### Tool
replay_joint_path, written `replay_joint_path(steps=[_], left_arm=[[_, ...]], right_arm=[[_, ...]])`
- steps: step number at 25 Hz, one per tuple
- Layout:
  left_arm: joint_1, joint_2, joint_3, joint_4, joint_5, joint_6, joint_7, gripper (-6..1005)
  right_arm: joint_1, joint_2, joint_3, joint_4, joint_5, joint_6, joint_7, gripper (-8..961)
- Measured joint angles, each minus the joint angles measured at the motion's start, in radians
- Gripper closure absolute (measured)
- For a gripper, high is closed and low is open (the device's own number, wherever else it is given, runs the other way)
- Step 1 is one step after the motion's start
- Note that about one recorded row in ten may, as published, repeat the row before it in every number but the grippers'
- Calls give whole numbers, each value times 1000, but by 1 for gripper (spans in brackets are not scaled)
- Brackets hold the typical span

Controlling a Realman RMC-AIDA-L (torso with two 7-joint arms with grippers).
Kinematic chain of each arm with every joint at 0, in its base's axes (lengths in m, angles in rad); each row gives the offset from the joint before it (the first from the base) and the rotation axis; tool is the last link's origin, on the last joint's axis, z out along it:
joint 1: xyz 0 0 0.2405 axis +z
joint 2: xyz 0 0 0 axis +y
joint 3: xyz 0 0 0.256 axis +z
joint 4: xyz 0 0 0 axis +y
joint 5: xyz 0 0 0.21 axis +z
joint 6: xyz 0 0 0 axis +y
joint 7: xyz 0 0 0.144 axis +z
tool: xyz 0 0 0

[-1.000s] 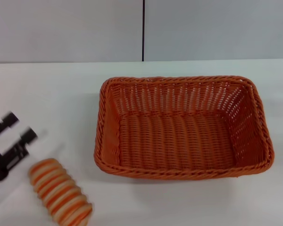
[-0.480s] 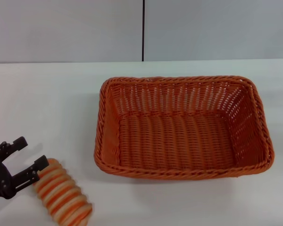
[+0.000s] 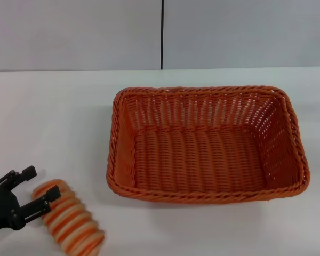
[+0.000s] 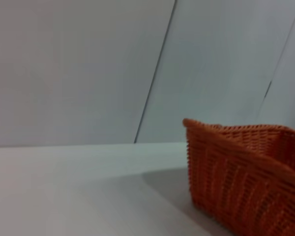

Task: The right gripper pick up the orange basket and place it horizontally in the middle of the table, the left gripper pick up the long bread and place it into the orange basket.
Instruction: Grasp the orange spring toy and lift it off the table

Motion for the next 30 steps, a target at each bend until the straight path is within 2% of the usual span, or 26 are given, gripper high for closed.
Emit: replay_joint_path(steps=[6, 30], left_arm=[[0, 0, 1, -11, 7, -39, -1, 140], [-23, 1, 7, -36, 65, -63, -2, 159]], right_arm=[[1, 0, 0, 4, 0, -2, -11, 446], [5, 0, -1, 21, 0, -28, -34, 446]])
